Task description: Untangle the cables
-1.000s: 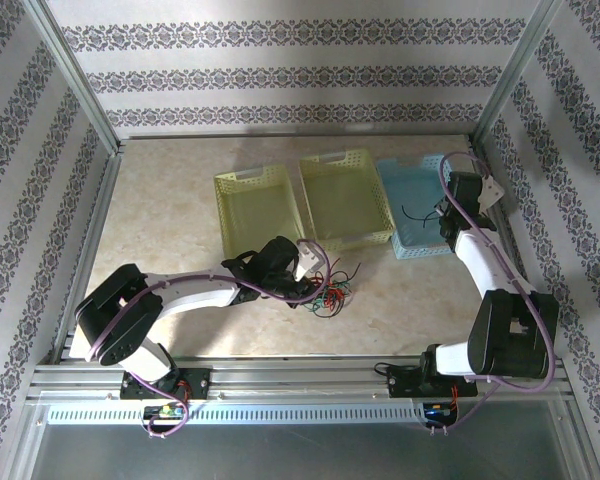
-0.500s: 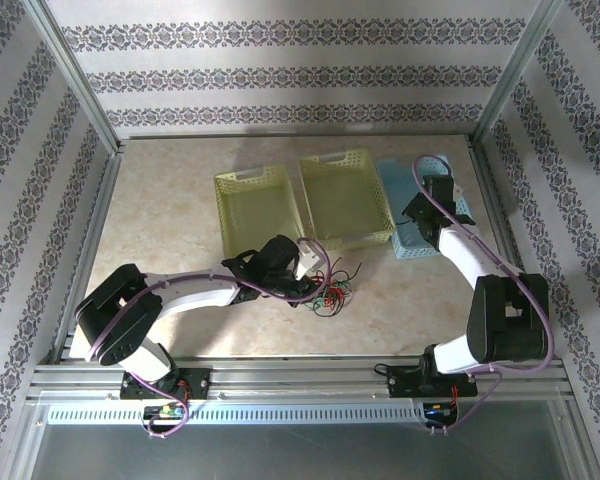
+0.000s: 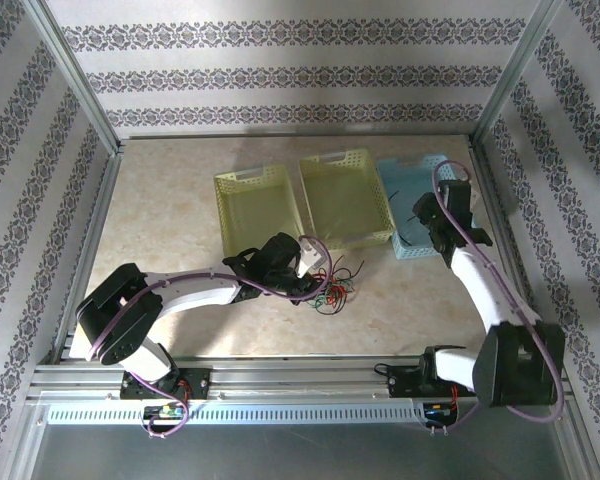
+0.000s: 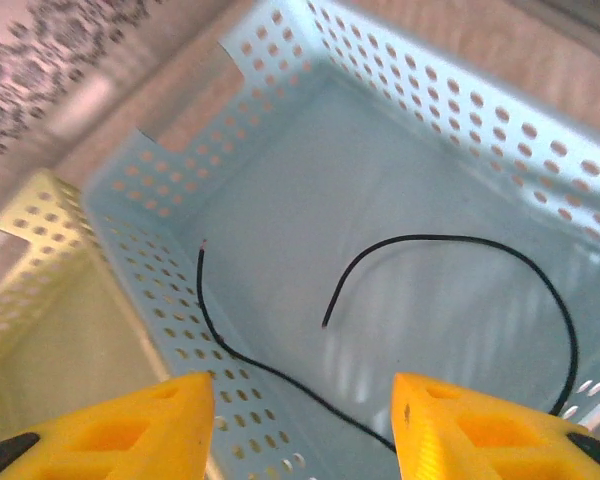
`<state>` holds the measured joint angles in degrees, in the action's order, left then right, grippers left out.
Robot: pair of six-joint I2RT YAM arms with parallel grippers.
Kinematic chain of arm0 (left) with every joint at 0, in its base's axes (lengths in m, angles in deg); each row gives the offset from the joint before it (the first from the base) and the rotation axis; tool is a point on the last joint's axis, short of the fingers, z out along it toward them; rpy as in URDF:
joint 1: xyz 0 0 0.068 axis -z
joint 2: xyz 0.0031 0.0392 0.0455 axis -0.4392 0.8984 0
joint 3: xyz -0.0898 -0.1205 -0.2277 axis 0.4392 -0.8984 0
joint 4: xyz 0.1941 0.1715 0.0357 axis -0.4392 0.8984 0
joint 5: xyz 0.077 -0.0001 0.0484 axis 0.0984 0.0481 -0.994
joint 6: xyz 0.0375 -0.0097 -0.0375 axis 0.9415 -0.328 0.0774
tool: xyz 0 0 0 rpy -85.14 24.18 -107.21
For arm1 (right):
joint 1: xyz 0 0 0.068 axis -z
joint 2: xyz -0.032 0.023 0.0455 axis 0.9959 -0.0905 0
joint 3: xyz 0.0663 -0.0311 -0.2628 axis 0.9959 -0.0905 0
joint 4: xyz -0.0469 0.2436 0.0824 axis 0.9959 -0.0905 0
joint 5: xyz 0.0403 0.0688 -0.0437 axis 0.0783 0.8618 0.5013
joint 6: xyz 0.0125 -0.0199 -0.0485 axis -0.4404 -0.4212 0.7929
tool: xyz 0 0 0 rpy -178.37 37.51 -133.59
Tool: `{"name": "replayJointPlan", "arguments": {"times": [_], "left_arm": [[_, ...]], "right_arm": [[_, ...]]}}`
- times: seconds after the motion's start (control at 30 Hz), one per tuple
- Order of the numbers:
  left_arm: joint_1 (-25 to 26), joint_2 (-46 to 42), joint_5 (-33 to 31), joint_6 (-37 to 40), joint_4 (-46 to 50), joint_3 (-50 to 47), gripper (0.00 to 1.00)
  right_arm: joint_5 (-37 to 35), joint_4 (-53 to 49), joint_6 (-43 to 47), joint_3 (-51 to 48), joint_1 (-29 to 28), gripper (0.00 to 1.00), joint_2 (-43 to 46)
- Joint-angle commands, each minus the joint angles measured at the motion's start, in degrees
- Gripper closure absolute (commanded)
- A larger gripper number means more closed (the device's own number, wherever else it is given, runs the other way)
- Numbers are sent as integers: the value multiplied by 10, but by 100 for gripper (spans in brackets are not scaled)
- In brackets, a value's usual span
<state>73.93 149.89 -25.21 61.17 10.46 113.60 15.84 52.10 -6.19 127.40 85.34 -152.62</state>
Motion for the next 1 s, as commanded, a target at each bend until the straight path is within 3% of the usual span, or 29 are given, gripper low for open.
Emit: {"name": "replayJointPlan", "arguments": {"times": [0.0,0.13,0.23,0.4,0.47,0.63,0.83,0.97], "left_arm": [[-10,-9,3,9,-30,0,76],[-10,-7,7,10,-27,1,76],[-10,-7,9,10,-26,0,76],[-10,-10,8,10,-25,-4,76],[-10,-11,9,11,-21,-5,76],[-10,-14,6,9,-24,-9,76],[-10,-12,9,12,-19,-6,76],[-10,-13,8,10,-17,-5,76]], "right_arm": [[21,-57,28,-3,-2,49,59],[59,-119,66,0,-51,49,120],[103,-154,86,-15,-130,49,141],[224,-154,110,-65,-242,51,120],[240,-160,112,-72,-265,51,97],[187,-158,87,-93,-247,52,80],[239,-111,87,-110,-190,54,51],[296,-78,92,-105,-186,59,27]]}}
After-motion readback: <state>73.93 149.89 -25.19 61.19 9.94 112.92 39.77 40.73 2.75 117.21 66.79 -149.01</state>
